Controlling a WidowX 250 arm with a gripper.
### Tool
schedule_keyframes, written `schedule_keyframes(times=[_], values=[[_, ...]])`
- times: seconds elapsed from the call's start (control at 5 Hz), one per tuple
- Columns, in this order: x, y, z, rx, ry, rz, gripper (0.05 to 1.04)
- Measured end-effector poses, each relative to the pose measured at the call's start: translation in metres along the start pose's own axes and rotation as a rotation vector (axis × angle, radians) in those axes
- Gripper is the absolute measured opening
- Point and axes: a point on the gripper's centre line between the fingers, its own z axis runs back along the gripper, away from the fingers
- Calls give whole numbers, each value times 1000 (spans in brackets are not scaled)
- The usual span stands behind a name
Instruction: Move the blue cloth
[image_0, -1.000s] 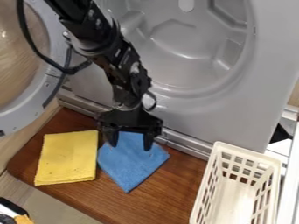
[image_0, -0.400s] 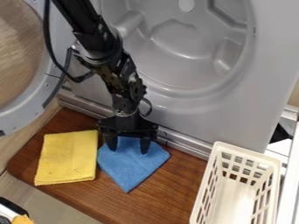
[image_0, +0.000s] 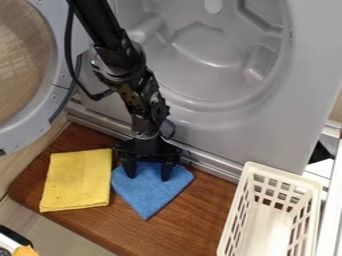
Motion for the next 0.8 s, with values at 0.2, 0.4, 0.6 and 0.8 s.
schedule_keyframes(times=[0.2,0.4,0.6,0.8], values=[[-4,-7,0,-1,3,-7,1001],[-12,-21,2,-8,-5,-24,1000],[-26,-50,4,-35,-5,-90,1000],[-37,-74,6,-63,3,-148,1000]])
